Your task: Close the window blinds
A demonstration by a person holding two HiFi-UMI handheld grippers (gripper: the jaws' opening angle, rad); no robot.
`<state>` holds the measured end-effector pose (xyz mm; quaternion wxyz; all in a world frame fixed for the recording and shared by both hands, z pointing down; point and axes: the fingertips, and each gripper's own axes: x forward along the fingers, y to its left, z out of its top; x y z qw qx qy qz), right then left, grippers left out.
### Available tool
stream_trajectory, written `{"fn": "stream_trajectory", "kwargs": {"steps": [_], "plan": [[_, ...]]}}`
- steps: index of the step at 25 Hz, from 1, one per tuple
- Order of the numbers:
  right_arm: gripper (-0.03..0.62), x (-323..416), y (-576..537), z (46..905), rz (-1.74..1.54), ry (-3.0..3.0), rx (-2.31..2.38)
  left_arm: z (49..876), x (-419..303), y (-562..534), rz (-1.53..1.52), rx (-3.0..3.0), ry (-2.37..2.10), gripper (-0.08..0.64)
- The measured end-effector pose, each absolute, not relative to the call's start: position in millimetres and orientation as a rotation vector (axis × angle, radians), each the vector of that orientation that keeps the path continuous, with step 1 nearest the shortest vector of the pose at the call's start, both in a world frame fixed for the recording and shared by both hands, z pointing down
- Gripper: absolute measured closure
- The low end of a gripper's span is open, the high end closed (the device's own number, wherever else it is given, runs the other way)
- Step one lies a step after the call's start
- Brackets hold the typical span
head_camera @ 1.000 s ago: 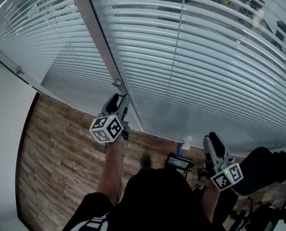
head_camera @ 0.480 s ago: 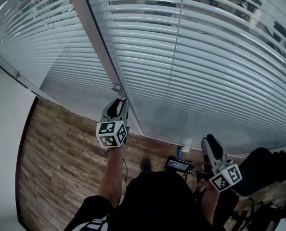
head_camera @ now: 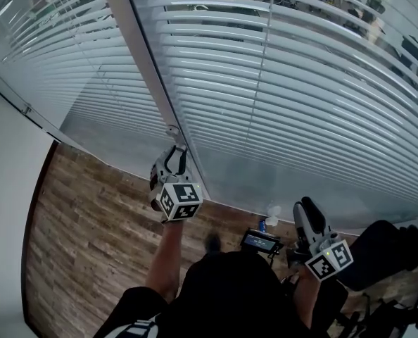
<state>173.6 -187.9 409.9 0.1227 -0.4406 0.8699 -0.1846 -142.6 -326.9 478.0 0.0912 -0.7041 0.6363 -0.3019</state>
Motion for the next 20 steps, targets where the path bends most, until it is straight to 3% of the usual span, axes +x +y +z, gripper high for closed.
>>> {"fn": "stream_trajectory", "kwargs": {"steps": [5, 13, 16, 20], "plan": [[0.474, 170, -191, 407, -0.545, 2.539, -1.276, 475, -143, -328, -0.762, -2.208, 1.910, 0.423], [0.474, 172, -196, 412, -0.543, 2.530, -1.281, 466, -148, -329, 0.156, -2.797, 2.111, 0.399], [0.474, 174, -196, 413, -0.542, 2.527, -1.284, 465, -149, -333, 0.244, -2.826, 2.117, 0.399], [0.474, 177, -195, 412, -0.535, 2.522, -1.281, 466, -148, -333, 0.130, -2.770, 2.139, 0.420]]}}
